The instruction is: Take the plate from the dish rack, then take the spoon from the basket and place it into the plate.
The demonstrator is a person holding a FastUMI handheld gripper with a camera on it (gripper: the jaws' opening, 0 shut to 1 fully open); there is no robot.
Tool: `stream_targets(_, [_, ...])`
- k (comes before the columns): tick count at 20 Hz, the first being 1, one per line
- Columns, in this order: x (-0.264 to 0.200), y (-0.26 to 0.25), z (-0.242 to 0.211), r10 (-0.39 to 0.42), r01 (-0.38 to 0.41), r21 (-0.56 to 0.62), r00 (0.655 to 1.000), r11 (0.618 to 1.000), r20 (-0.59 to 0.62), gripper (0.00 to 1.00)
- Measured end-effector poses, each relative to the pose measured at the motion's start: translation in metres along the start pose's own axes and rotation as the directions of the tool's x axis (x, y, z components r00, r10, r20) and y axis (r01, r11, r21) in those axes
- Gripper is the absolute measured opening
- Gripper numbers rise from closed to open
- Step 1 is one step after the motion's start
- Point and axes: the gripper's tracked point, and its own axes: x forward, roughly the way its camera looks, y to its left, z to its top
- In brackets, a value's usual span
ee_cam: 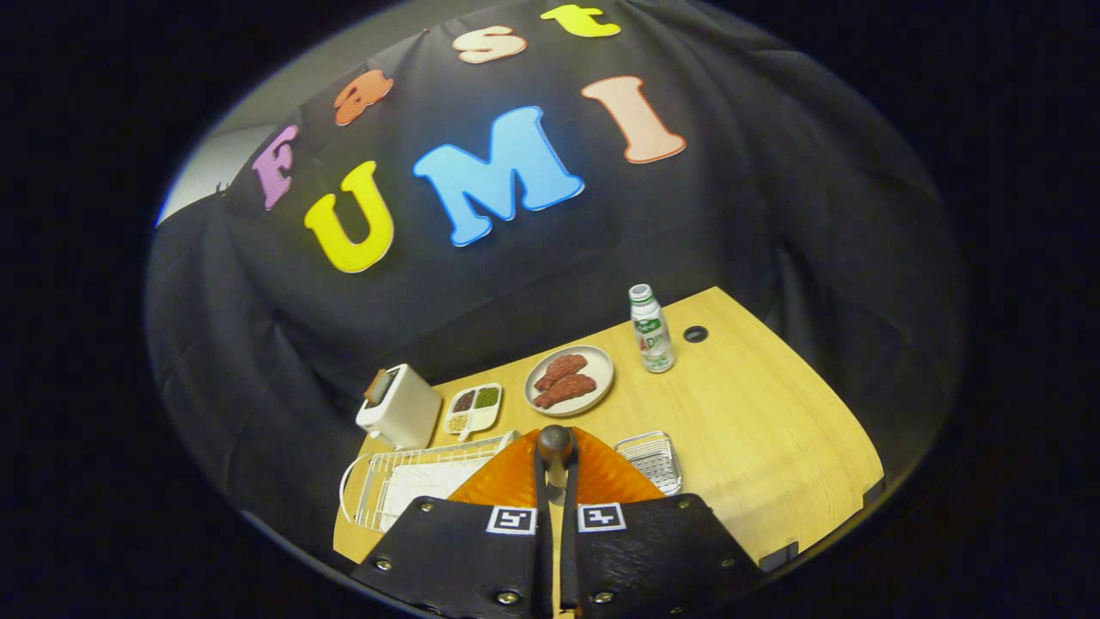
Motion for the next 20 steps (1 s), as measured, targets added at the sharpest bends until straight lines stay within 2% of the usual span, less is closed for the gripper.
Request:
stream_targets(5, [-0.009, 0.093, -0.050, 0.149, -0.158, -0.107, 0.985, 0.982, -0.088, 0.03])
stream_targets(10, [-0.013, 0.169, -0.127, 0.258, -0.302, -0.190, 0.940, 0.934, -0.223, 0.03])
stream_targets(16, [-0.018, 0.219, -0.214, 0.294, -0.393, -0.276, 0.894, 0.877, -0.339, 0.03])
stream_targets(20, [-0.016, 0.236, -0.253, 0.289, -0.407, -0.281, 0.880, 0.869, -0.377, 0.03])
